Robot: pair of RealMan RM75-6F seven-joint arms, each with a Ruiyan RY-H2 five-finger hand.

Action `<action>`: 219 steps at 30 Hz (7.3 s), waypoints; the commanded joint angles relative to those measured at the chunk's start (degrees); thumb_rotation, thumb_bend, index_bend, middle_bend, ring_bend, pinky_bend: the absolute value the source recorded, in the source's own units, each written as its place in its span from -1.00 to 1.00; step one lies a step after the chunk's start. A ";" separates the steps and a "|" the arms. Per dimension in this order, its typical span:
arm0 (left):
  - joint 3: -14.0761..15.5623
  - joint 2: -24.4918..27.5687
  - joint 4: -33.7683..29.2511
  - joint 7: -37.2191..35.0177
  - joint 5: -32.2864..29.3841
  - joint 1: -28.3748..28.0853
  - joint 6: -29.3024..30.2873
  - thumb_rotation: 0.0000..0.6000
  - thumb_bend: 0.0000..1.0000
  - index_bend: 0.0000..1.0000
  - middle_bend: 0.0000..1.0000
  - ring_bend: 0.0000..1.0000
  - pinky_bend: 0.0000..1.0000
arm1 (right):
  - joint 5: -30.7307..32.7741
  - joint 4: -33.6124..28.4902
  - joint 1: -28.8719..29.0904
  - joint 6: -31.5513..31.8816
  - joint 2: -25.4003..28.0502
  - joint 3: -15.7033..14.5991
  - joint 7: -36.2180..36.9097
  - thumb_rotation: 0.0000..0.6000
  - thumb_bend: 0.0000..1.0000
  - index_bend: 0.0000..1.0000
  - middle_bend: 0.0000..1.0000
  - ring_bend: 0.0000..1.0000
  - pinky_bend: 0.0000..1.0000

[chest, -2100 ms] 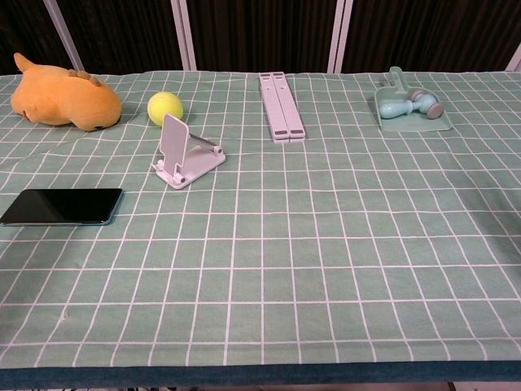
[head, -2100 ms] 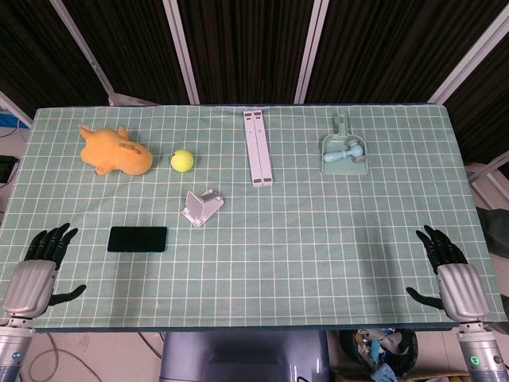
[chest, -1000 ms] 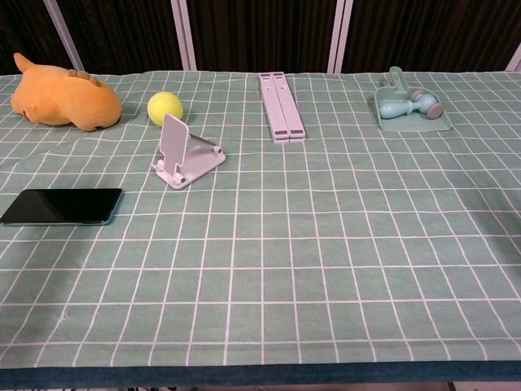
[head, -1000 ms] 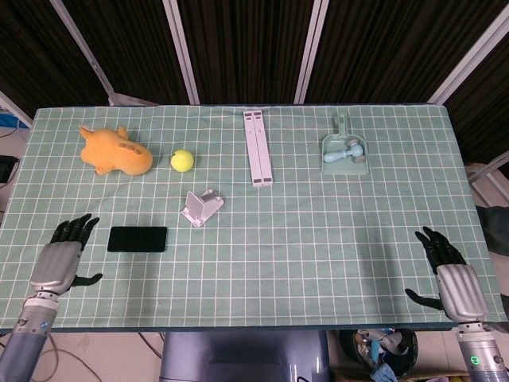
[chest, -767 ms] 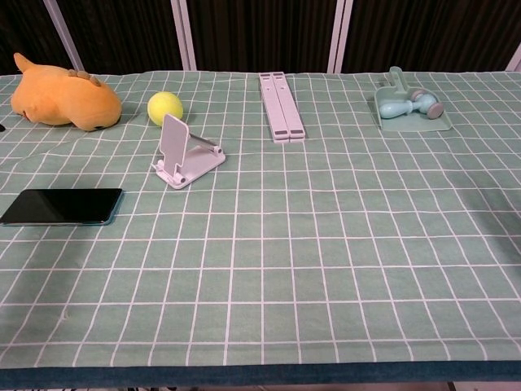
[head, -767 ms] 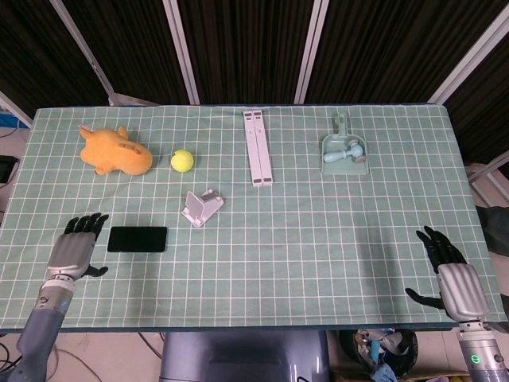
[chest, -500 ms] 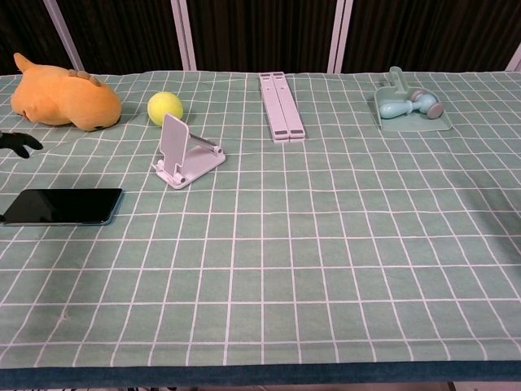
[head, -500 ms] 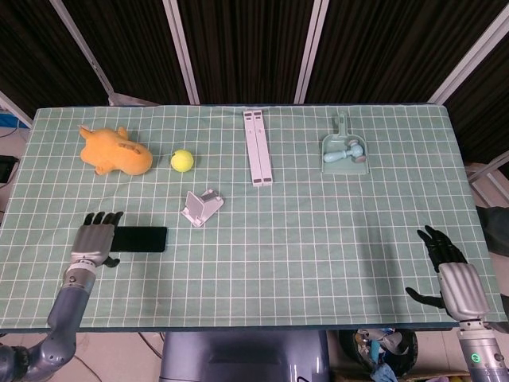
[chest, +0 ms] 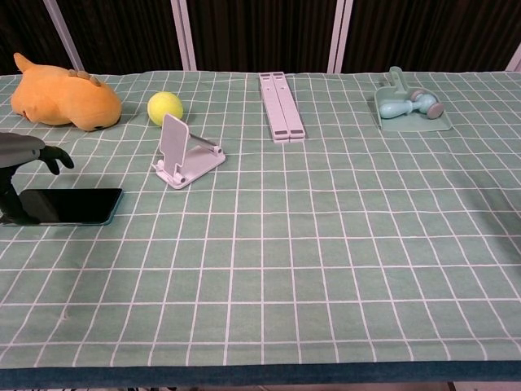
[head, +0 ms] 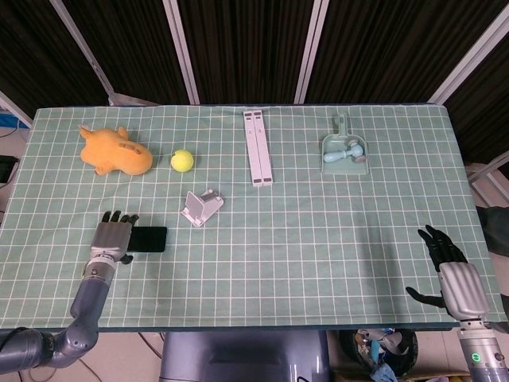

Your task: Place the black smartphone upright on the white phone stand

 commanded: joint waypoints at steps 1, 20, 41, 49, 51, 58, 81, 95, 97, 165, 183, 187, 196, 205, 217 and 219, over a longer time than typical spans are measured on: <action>0.40 -0.65 0.74 0.21 -0.75 -0.55 0.13 1.00 -0.61 -0.72 -0.68 -1.00 -1.00 | 0.04 -0.03 0.00 -0.04 0.03 0.00 0.07 1.00 -0.85 -1.00 -1.00 -1.00 -0.63; 1.69 -4.16 4.55 0.33 -3.62 -3.55 -0.28 1.00 -0.60 -0.65 -0.63 -1.00 -1.00 | 0.50 -0.16 -0.03 -0.10 0.00 0.21 0.12 1.00 -0.84 -1.00 -1.00 -1.00 -0.63; 2.66 -4.50 5.40 0.72 -6.09 -5.75 -0.72 1.00 -0.50 -0.55 -0.52 -1.00 -1.00 | 0.77 -0.30 -0.13 -0.03 -0.12 0.32 0.04 1.00 -0.81 -1.00 -1.00 -1.00 -0.63; 3.43 -4.71 5.98 0.87 -6.31 -6.23 -0.85 1.00 -0.51 -0.58 -0.52 -1.00 -1.00 | 0.89 -0.29 -0.14 -0.09 -0.18 0.36 -0.12 1.00 -0.80 -1.00 -1.00 -1.00 -0.63; 3.63 -4.81 6.17 0.85 -6.15 -6.28 -0.81 1.00 -0.54 -0.58 -0.52 -1.00 -1.00 | 0.91 -0.31 -0.15 -0.11 -0.18 0.36 -0.12 1.00 -0.80 -1.00 -1.00 -1.00 -0.63; 4.22 -5.59 7.06 0.54 -5.70 -6.33 -0.62 1.00 -0.55 -0.59 -0.52 -1.00 -1.00 | 1.03 -0.39 -0.14 -0.21 -0.15 0.37 -0.13 1.00 -0.80 -1.00 -1.00 -1.00 -0.63; 3.61 -5.42 6.90 -5.12 0.65 -4.25 1.59 1.00 -0.19 0.05 0.17 -0.77 -1.00 | 1.17 -0.67 -0.22 -0.29 -0.03 0.38 0.08 1.00 -0.77 -1.00 -1.00 -1.00 -0.63; -0.17 -1.09 -0.42 -12.21 5.04 -2.13 4.13 1.00 -0.11 0.08 0.20 -0.74 -1.00 | 1.23 -0.74 -0.25 -0.27 0.08 0.47 0.44 1.00 -0.77 -1.00 -1.00 -1.00 -0.63; -1.45 -0.86 -1.87 -14.41 5.46 -1.46 5.13 1.00 -0.11 0.08 0.20 -0.74 -1.00 | 1.25 -0.75 -0.25 -0.30 0.10 0.47 0.49 1.00 -0.77 -1.00 -1.00 -1.00 -0.63; -28.96 -33.01 9.15 -40.39 4.92 -2.29 18.49 1.00 -0.12 0.02 0.17 -0.74 -0.82 | 2.13 -1.75 0.00 -1.72 0.97 0.49 3.01 1.00 -0.77 -1.00 -1.00 -1.00 -0.63; -28.32 -33.78 12.81 -42.18 6.58 -0.78 15.45 1.00 -0.12 0.02 0.17 -0.74 -0.79 | 2.61 -2.23 0.04 -2.20 1.31 0.53 3.65 1.00 -0.77 -1.00 -1.00 -1.00 -0.63; -27.96 -33.97 13.17 -43.06 7.11 -0.39 14.34 1.00 -0.12 0.01 0.17 -0.74 -0.79 | 2.66 -2.26 0.04 -2.29 1.33 0.50 3.64 1.00 -0.77 -1.00 -1.00 -1.00 -0.63; -27.48 -34.68 14.25 -43.67 7.89 0.02 13.50 1.00 -0.13 0.00 0.17 -0.74 -0.77 | 3.01 -2.52 0.01 -2.48 1.49 0.56 3.91 1.00 -0.77 -1.00 -1.00 -1.00 -0.63; -27.19 -34.58 14.78 -43.29 8.14 0.50 12.79 1.00 -0.18 -0.07 0.10 -0.74 -0.77 | 2.96 -2.61 -0.03 -2.45 1.52 0.53 3.89 1.00 -0.77 -1.00 -1.00 -1.00 -0.63; -26.14 -34.46 15.04 -42.93 9.77 0.93 11.91 1.00 -0.25 -0.35 -0.18 -0.79 -0.78 | 3.09 -2.68 -0.04 -2.52 1.46 0.56 3.70 1.00 -0.77 -1.00 -1.00 -1.00 -0.63; -26.10 -34.45 15.07 -42.72 9.75 0.96 11.81 1.00 -0.25 -0.39 -0.23 -0.82 -0.79 | 3.12 -2.69 -0.05 -2.51 1.46 0.57 3.68 1.00 -0.77 -1.00 -1.00 -1.00 -0.63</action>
